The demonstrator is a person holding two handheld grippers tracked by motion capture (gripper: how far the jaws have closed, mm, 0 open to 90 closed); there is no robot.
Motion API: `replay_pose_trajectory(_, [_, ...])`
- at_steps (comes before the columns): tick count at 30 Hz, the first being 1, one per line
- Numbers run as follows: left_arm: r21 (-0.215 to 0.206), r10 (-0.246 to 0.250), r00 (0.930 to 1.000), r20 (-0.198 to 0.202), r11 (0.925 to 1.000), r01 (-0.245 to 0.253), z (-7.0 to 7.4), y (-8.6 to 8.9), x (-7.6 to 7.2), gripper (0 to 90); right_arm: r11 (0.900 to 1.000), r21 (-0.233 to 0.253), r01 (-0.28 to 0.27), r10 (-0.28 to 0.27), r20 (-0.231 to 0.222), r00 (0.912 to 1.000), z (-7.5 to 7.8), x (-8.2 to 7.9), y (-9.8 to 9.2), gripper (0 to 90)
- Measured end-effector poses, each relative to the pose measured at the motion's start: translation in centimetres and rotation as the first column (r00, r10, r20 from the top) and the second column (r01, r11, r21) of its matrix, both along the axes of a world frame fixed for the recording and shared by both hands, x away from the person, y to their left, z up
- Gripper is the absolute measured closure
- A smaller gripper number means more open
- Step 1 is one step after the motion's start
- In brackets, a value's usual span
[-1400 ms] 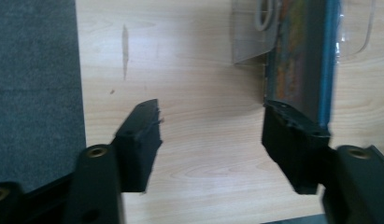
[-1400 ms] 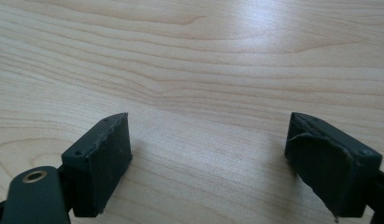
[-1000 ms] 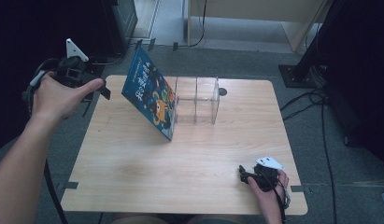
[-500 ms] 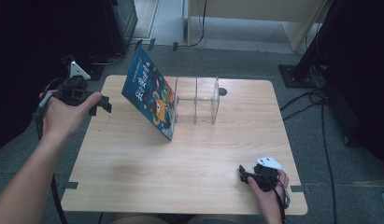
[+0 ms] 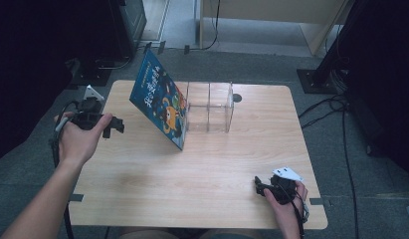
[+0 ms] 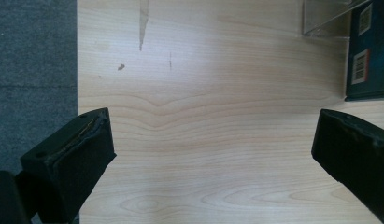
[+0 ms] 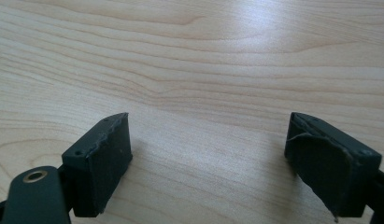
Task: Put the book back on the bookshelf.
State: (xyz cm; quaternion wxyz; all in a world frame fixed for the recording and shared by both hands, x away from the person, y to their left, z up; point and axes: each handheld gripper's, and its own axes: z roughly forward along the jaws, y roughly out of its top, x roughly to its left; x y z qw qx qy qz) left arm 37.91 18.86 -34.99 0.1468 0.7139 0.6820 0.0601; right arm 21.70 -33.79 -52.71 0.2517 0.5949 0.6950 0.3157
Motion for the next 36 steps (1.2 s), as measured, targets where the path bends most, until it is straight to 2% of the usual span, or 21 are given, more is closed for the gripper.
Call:
replay_pose_trajectory(5, [-0.007,-0.005,1.0,-0.002,1.0,0.005,-1.9,-0.4,-0.4,0.0,1.0,0.0,0.0,0.0,0.0,1.0,0.0,0.0,0.0,14.3])
replay_pose_trajectory(11, [-0.061,0.009,0.9999,0.007,0.9981,-0.008,-4.5,0.2,-0.9,0.0,1.0,0.0,0.0,0.0,0.0,1.0,0.0,0.0,0.0,14.3])
replay_pose_trajectory(14, [-0.096,0.024,0.9993,0.029,0.9951,-0.022,-5.5,0.7,-1.2,0.0,1.0,0.0,0.0,0.0,0.0,1.0,0.0,0.0,0.0,14.3])
replay_pose_trajectory(16, [-0.102,0.044,0.9968,0.066,0.994,-0.038,-6.2,1.0,-1.6,0.0,1.0,0.0,0.0,0.0,0.0,1.0,0.0,0.0,0.0,14.3])
replay_pose_trajectory(19, [-0.095,0.049,0.994,0.098,0.9947,-0.04,-7.0,1.0,-2.1,0.0,1.0,0.002,0.002,-0.002,0.0,1.0,0.0,0.0,0.0,14.3])
replay_pose_trajectory(22, [-0.073,0.033,0.9891,0.143,0.9971,-0.023,-7.8,0.6,-2.7,0.0,1.0,0.002,0.002,-0.002,0.0,1.0,0.0,0.0,0.0,14.3])
replay_pose_trajectory(25, [-0.052,0.03,0.9762,0.215,0.9985,-0.019,-8.5,0.1,-3.4,0.0,1.0,0.002,0.002,-0.002,0.0,1.0,0.0,0.0,0.0,14.3])
replay_pose_trajectory(27, [-0.037,0.017,0.9681,0.25,0.9993,-0.008,-9.0,-0.1,-3.8,0.0,1.0,0.003,0.001,-0.001,0.0,1.0,0.0,0.0,0.0,14.3])
replay_pose_trajectory(30, [-0.039,0.012,0.9571,0.29,0.9992,0.0,-9.9,-0.4,-4.3,0.0,1.0,0.003,0.002,-0.002,0.0,1.0,0.0,0.0,0.0,14.4])
replay_pose_trajectory(32, [-0.046,0.018,0.9443,0.328,0.9989,-0.003,-10.5,-0.4,-4.9,0.0,1.0,0.003,0.002,-0.002,0.0,1.0,0.0,0.0,0.0,14.4])
replay_pose_trajectory(36, [-0.031,0.016,0.9172,0.398,0.9995,-0.004,-11.8,-0.1,-6.3,0.0,1.0,0.003,0.002,-0.002,0.0,1.0,0.0,0.0,0.0,14.4])
